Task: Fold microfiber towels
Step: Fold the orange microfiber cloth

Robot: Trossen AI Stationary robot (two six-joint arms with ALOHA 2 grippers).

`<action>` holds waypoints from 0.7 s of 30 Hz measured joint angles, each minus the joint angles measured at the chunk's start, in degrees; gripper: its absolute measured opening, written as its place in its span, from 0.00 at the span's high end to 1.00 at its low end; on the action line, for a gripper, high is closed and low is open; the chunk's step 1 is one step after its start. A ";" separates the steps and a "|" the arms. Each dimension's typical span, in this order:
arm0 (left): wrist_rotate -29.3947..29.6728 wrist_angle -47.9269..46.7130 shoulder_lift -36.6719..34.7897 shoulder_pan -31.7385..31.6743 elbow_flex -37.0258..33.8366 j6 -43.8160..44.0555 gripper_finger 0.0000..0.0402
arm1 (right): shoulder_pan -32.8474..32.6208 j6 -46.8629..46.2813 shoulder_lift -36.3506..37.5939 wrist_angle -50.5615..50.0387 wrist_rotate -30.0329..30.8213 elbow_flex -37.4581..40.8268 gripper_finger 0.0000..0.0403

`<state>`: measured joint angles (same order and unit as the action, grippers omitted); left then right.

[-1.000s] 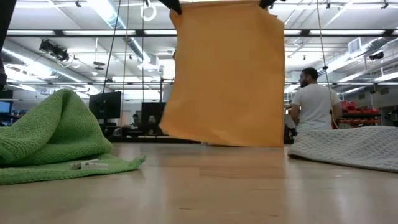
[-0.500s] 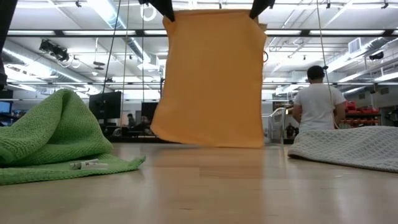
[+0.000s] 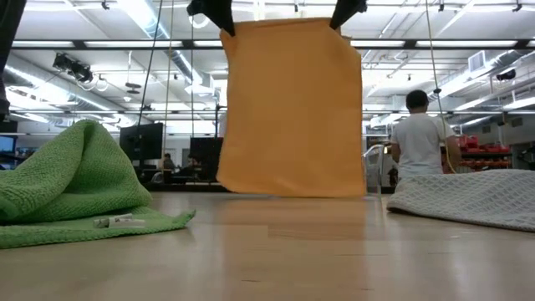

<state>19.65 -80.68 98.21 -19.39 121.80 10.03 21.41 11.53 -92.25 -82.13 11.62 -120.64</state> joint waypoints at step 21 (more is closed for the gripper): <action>-3.34 -4.45 -1.71 20.92 -18.70 21.60 0.99 | -28.67 -23.03 7.39 14.96 -6.89 31.30 1.00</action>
<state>16.31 -85.13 96.51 1.53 103.10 31.63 -7.26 -11.50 -84.86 -67.17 4.73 -89.34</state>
